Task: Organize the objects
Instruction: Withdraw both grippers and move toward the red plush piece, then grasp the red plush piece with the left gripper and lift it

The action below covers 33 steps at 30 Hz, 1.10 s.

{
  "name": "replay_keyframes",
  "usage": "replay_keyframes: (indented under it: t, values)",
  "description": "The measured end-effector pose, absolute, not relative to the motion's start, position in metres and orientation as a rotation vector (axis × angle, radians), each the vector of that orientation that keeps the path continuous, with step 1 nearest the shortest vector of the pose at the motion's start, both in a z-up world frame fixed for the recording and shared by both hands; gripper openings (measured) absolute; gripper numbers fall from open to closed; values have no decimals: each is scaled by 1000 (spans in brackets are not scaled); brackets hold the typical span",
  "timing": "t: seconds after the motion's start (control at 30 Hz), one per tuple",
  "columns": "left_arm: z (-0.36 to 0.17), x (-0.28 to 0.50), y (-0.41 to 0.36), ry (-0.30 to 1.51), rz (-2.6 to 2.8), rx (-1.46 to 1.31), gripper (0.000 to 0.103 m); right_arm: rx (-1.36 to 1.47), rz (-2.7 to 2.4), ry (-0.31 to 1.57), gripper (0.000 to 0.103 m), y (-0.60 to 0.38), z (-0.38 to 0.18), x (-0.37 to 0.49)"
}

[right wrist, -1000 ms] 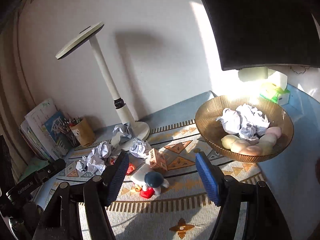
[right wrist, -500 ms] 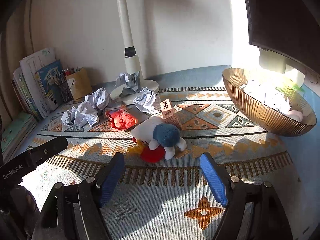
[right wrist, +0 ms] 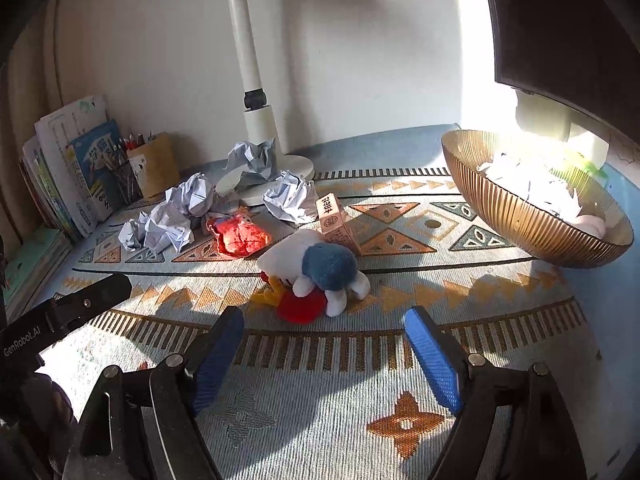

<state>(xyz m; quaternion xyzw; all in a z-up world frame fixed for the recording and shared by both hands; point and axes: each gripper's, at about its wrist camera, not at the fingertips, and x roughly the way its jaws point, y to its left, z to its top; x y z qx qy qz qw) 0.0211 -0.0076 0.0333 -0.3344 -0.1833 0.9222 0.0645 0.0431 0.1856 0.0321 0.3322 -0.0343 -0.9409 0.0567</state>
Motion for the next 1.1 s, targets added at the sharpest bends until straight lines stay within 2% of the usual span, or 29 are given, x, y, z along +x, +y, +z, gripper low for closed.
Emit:
replay_keyframes:
  t: [0.2, 0.37, 0.53, 0.63, 0.7, 0.83, 0.9, 0.93, 1.03, 1.1]
  values:
    - [28, 15, -18, -652, 2765, -1070, 86, 1109, -2818, -121, 82, 188, 27, 30]
    - [40, -6, -6, -570, 2706, -1142, 86, 1181, -2757, -173, 82, 194, 31, 7]
    - [55, -59, 5, -771, 2496, -1191, 86, 1181, -2760, -85, 82, 187, 42, -14]
    - [50, -95, 26, -694, 2543, -1235, 84, 1148, -2764, -82, 82, 186, 41, -21]
    - [38, -112, 36, -646, 2591, -1290, 79, 1163, -2743, -74, 82, 184, 35, -28]
    - [13, -130, 43, -659, 2600, -1351, 78, 1161, -2729, -97, 81, 183, 20, -38]
    - [9, -132, 47, -635, 2622, -1332, 74, 1206, -2696, -104, 77, 181, 13, -44]
    - [9, -133, 51, -599, 2637, -1324, 74, 1208, -2686, -105, 70, 181, 12, -44]
    - [8, -135, 59, -545, 2668, -1306, 72, 1186, -2686, -50, 60, 173, 13, -39]
    - [8, -135, 60, -522, 2697, -1311, 53, 1164, -2713, 3, 57, 167, 15, -34]
